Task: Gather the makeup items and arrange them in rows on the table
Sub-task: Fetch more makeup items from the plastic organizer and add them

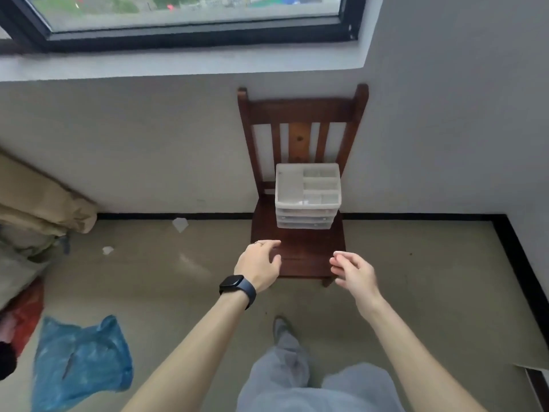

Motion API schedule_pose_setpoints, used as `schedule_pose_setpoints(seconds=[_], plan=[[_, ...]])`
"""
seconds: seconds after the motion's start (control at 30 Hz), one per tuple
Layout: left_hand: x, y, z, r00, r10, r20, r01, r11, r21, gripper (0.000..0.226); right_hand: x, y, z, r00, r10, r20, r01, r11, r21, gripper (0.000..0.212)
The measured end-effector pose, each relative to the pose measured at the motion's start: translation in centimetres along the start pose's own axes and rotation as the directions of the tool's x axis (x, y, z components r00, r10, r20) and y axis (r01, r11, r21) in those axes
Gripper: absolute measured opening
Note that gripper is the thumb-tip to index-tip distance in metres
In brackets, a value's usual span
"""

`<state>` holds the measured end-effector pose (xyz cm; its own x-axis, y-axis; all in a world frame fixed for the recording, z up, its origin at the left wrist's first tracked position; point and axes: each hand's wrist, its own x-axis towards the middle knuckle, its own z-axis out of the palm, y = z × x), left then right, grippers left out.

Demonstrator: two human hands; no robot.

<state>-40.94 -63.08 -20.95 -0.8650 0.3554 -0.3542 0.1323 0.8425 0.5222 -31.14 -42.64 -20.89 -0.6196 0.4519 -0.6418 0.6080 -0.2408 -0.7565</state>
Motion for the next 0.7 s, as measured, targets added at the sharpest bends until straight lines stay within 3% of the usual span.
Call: schedule_pose_setpoints(seconds=[0.17, 0.33, 0.53, 0.7], plan=[[9.1, -2.2, 1.2, 0.998, 0.017, 0.066, -0.023, 0.996, 0.091, 0.048, 9.2, -0.9, 3.6, 0.992, 0.126, -0.031, -0.125, 0.992, 0.027, 0.013], [17.6, -4.3, 2.3, 0.997, 0.081, -0.006, -0.078, 0.977, 0.196, 0.061, 18.6, 0.3, 7.3, 0.964, 0.265, 0.014, -0.262, 0.941, 0.214, 0.025], [24.7, -6.2, 5.0, 0.982, 0.187, -0.018, -0.172, 0.933, 0.317, 0.069, 27.5, 1.2, 11.2, 0.917, 0.396, 0.054, -0.331, 0.677, 0.657, 0.041], [27.2, -7.8, 7.2, 0.973, 0.226, 0.04, -0.223, 0.894, 0.388, 0.064, 30.6, 1.9, 12.2, 0.887, 0.452, 0.096, -0.331, 0.476, 0.814, 0.06]])
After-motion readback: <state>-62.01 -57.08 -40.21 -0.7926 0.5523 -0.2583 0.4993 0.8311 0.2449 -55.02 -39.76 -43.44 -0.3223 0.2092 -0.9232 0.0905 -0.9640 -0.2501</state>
